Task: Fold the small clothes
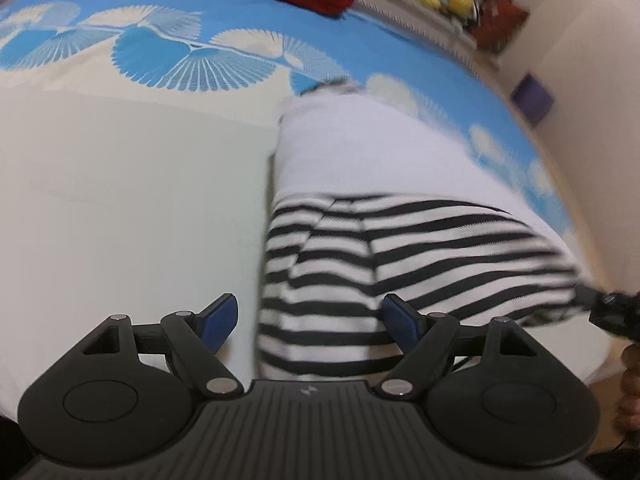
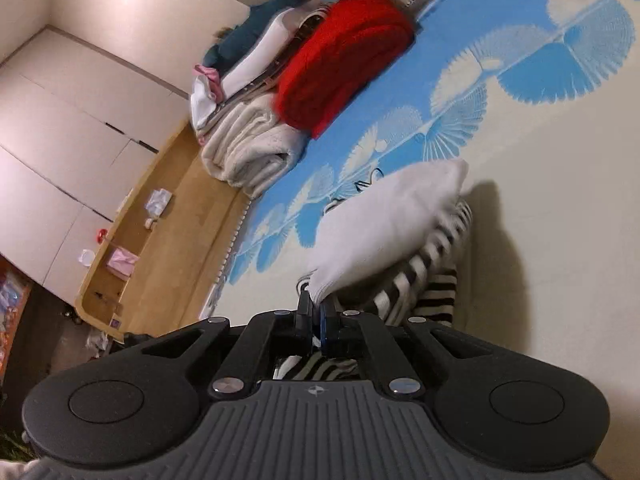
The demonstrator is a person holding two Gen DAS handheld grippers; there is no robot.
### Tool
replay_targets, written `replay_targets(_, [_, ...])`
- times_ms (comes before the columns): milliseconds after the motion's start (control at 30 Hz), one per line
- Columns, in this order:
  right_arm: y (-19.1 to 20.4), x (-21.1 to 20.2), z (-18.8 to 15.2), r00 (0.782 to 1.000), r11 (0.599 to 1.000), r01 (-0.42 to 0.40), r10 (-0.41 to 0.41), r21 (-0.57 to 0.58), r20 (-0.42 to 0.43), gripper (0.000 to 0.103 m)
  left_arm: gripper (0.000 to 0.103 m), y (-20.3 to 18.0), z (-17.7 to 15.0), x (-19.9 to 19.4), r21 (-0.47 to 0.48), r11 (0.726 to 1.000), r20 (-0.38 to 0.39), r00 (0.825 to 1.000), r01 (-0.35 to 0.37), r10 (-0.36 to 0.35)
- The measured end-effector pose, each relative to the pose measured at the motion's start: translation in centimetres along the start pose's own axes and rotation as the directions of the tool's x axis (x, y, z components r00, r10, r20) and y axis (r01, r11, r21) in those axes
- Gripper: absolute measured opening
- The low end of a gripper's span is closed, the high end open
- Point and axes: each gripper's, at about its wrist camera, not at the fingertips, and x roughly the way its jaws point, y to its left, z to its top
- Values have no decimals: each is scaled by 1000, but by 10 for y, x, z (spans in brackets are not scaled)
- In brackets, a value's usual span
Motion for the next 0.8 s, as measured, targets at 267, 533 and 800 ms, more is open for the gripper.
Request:
replay_targets(267, [-5,45,-18,912,932,328,-355,-157,-206,2,81,-8,-6,3,107,992,-36,997,-60,64])
replay_targets(533, [1,59,-20,849,877,397,-463,-271,-254,3,87,5,-12,19,108,993,-92,994,-53,63])
replay_targets(800, [19,34,9,917,900,385,-397,-205,-23,45,84,12,13,5,53,998,-52,998,-15,18])
